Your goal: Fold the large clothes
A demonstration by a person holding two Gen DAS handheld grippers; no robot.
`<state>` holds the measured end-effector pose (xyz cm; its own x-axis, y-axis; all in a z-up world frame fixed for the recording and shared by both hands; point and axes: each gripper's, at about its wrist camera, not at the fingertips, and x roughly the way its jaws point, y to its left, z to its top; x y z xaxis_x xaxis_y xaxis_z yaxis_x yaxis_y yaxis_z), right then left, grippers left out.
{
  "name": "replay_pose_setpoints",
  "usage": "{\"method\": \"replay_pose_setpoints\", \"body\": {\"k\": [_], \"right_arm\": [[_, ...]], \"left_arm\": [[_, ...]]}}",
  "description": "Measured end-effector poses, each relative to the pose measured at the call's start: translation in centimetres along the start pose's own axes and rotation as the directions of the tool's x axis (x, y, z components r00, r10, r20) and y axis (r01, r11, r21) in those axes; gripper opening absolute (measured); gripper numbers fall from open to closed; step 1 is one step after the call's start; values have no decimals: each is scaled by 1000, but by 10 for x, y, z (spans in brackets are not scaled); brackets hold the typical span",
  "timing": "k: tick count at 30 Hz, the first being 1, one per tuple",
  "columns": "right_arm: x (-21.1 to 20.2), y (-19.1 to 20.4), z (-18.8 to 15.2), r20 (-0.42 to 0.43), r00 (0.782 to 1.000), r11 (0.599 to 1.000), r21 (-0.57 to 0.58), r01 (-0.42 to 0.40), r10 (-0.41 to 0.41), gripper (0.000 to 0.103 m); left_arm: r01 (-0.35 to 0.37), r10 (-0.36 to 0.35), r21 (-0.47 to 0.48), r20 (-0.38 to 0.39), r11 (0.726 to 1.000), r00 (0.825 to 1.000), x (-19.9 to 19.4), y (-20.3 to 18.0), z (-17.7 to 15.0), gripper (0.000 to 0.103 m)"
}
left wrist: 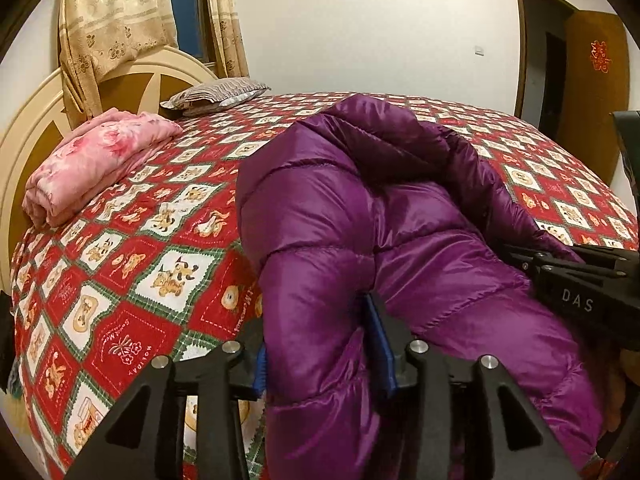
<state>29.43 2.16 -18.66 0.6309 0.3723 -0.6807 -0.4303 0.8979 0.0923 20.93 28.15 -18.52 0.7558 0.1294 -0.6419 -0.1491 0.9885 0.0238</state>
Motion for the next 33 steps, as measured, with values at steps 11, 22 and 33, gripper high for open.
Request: {"method": "replay_pose_setpoints", "body": {"k": [11,22,33], "right_arm": [[1,2,-1,-14,999,999,-1,51,-51,31],[-151,32,2,193,972,990,-12,138,-133,61],[-212,49,-9,300,946,991,-14,137,-126,66]], "left_arm": [[-84,84,-11,3,996,996,-11,7,2,68],[-154,170,-84,244,985,955,-180,21,18,89],[-150,170,-84,333,985,927,-241,21,7,90]]}}
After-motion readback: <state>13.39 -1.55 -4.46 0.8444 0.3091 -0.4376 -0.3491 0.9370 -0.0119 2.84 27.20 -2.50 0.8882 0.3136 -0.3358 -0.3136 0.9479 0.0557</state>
